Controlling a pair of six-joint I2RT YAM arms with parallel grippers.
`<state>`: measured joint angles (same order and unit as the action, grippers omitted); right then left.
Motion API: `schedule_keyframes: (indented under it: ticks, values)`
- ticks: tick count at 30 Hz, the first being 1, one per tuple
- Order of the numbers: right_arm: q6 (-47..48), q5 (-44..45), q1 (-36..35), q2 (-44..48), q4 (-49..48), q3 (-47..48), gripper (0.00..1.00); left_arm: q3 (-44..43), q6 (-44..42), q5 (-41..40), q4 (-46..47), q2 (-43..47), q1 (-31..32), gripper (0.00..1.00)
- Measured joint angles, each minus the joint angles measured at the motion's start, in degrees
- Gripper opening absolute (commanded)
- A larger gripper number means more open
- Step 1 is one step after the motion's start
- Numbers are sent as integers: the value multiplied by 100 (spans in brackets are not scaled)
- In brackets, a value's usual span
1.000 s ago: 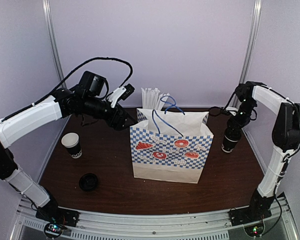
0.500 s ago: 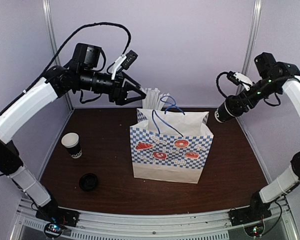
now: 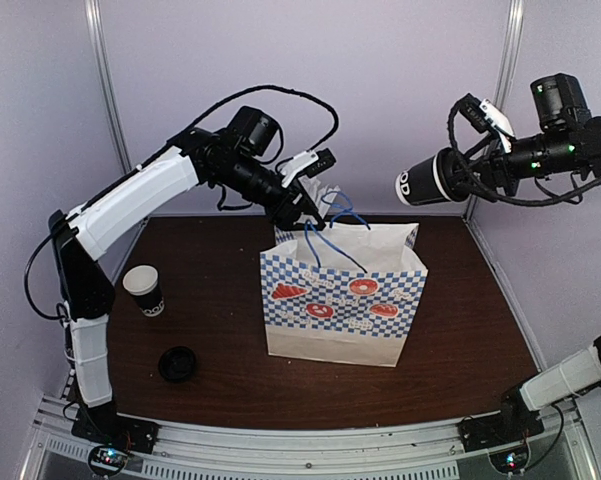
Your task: Pack the takeout coffee
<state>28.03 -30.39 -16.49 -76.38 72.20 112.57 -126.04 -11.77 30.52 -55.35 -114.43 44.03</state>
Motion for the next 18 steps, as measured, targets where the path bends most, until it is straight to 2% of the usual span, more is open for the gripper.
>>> schedule_keyframes:
  ticks: [7,15,17,18]
  values:
    - [-24,-372,-310,9,2,17,59,-466,-282,-190,-240,-369,0,39]
    - [22,-599,-933,-31,50,-26,59,-695,-616,-63,-310,-586,0,38]
    - [31,-614,-1086,-61,55,-35,59,-695,-702,44,-369,-608,0,33]
    - [33,-621,-1143,-81,52,-37,59,-695,-734,72,-400,-612,0,25]
